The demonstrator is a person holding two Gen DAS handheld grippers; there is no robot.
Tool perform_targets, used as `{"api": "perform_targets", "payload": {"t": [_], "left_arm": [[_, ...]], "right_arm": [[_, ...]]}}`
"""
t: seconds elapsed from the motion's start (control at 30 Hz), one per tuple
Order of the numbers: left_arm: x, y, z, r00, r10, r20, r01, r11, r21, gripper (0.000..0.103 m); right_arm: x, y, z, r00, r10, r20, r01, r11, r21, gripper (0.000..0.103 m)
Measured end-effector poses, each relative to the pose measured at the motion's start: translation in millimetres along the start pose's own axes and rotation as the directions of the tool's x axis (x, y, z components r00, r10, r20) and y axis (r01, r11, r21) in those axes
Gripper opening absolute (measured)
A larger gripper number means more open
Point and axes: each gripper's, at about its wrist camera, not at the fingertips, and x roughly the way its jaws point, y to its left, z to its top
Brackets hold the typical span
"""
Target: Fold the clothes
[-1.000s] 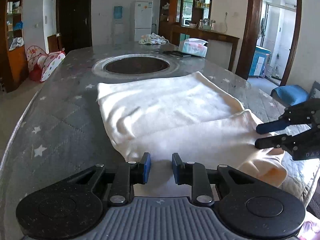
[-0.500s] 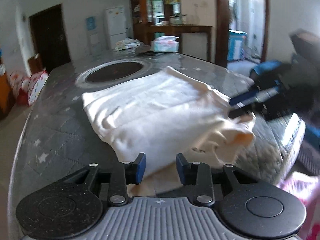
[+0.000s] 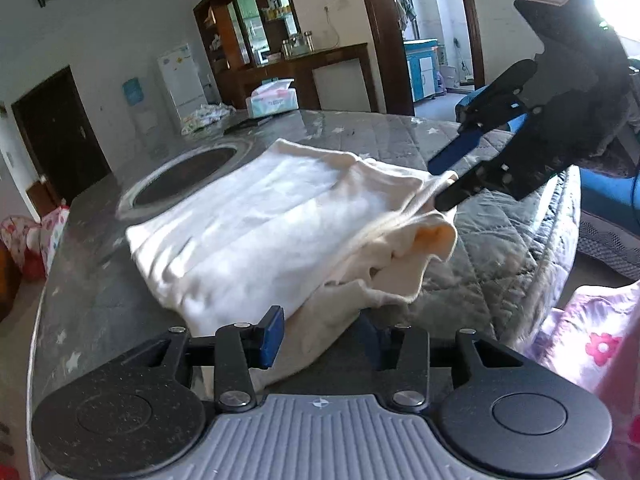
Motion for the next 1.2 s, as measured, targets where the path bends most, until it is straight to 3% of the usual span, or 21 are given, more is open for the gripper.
{"api": "perform_targets", "payload": {"t": [0.1, 0.13, 0.23, 0.53, 0.67, 0.73, 0.8, 0.9, 0.97, 1.1, 1.2], "left_arm": [[6.4, -0.9, 2.3, 1.0, 0.004, 0.016, -0.004, 1.0, 0.004, 0.041], [7.4, 0.3, 2.9, 1.0, -0.001, 0.022, 0.001, 1.0, -0.003, 0.03], [8.4, 7.3, 6.5, 0.999, -0.021, 0.039, 0.022, 0.999, -0.042, 0.012], [13.1, 44.2, 31.3, 0.994, -0.053, 0.097, 0.07, 0.98, -0.184, 0.009], [19.5, 54.7, 39.6, 0.993, -0.064, 0.101, 0.083, 0.976, -0.202, 0.009], [21.8, 56.5, 40.2, 0.993, -0.068, 0.099, 0.087, 0.974, -0.207, 0.01], [21.9, 56.0, 36.8, 0.993, -0.07, 0.094, 0.088, 0.975, -0.204, 0.012], [20.5, 53.8, 29.1, 0.994, -0.071, 0.084, 0.086, 0.977, -0.194, 0.019], [19.1, 52.0, 23.6, 0.994, -0.072, 0.077, 0.085, 0.979, -0.185, 0.023], [10.5, 43.4, 9.4, 0.996, -0.066, 0.058, 0.074, 0.987, -0.143, 0.042], [6.8, 37.2, 0.5, 0.997, -0.062, 0.04, 0.066, 0.992, -0.105, 0.045]], "right_arm": [[-2.7, 4.3, -3.2, 1.0, -0.002, -0.006, 0.002, 0.999, -0.032, 0.049], [-3.6, 6.9, -4.7, 1.0, -0.005, -0.008, 0.005, 0.999, -0.053, 0.05], [-5.0, 14.0, -8.2, 1.0, -0.009, -0.007, 0.008, 0.994, -0.113, 0.054], [16.1, 24.0, -3.2, 0.997, -0.013, 0.07, 0.03, 0.97, -0.243, 0.06], [31.3, 27.4, 1.2, 0.995, -0.014, 0.097, 0.043, 0.951, -0.307, 0.057], [36.8, 24.1, 3.9, 0.997, 0.008, 0.082, 0.017, 0.954, -0.298, 0.048], [41.5, 18.0, 7.7, 0.998, 0.033, 0.059, -0.016, 0.963, -0.268, 0.026], [44.1, 5.3, 14.6, 0.997, 0.068, 0.033, -0.061, 0.979, -0.194, 0.017], [44.1, -0.8, 18.8, 0.996, 0.09, 0.025, -0.085, 0.985, -0.152, 0.014], [44.4, -11.1, 24.9, 0.992, 0.123, 0.013, -0.121, 0.989, -0.088, 0.014], [44.2, -14.5, 25.2, 0.991, 0.132, 0.011, -0.131, 0.99, -0.061, 0.014]]}}
